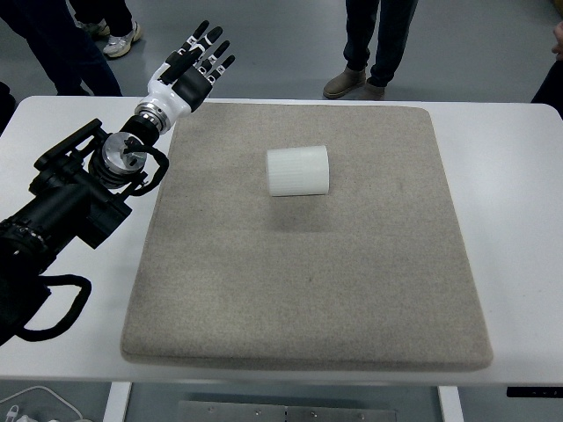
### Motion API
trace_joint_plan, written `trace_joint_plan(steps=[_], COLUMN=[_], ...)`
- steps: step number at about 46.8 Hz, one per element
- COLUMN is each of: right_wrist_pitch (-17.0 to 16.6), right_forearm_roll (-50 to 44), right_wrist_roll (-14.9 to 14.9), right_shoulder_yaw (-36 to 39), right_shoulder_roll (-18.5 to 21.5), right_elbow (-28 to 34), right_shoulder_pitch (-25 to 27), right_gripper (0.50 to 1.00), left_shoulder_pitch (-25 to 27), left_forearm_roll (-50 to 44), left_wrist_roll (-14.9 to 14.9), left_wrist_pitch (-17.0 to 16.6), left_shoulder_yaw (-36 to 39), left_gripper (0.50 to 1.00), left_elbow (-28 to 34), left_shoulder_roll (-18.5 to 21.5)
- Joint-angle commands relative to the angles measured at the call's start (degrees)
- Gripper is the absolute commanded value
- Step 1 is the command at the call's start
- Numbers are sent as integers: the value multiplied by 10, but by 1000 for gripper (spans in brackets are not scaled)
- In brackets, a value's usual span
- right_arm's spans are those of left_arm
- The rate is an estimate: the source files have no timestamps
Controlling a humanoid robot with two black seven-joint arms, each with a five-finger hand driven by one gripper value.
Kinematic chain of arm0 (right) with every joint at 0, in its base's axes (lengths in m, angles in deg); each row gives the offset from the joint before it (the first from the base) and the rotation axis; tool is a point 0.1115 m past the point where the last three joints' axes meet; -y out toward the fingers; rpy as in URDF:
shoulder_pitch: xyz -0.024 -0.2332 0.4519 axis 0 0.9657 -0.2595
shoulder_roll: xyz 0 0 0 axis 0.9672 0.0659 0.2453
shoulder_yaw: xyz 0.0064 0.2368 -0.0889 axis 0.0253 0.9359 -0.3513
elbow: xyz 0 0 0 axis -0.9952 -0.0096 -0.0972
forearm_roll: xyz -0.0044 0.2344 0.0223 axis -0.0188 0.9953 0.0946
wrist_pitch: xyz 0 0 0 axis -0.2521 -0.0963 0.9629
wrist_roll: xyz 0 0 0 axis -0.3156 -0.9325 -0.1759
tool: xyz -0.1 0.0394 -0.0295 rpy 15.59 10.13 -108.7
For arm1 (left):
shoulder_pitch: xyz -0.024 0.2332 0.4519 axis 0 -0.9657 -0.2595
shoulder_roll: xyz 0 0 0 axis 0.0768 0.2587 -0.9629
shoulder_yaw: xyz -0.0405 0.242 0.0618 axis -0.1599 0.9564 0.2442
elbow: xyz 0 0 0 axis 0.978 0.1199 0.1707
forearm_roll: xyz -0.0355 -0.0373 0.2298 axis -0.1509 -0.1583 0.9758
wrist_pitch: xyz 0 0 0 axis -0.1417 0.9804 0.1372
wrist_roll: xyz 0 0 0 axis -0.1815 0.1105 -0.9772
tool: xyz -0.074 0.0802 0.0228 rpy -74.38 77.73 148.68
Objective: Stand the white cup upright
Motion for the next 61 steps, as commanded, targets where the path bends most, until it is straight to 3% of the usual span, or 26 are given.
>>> trace_joint_plan(steps=[1, 36, 49, 61], right_wrist_pitch=[1, 0, 1, 1], right_forearm_roll=[0, 0, 0, 0], right_wrist_roll=[0, 0, 0, 0], right_shoulder_yaw=[0, 0, 0, 0], right_shoulder_roll=[0, 0, 0, 0], right_elbow=[0, 0, 0, 0], right_shoulder_pitch=[0, 0, 0, 0], right_gripper=[930, 930, 930, 930], left_shoulder_pitch=[3, 13, 13, 27], left_forearm_roll=[26, 475, 609, 690], left_wrist_roll=[0, 26, 94, 135], left_wrist_pitch=[-1, -8, 0, 1], left_shoulder_yaw=[14, 57, 58, 111], left_gripper=[992, 986, 984, 960], left_elbow=[14, 230, 315, 364], left_shoulder_roll=[2, 123, 140, 147])
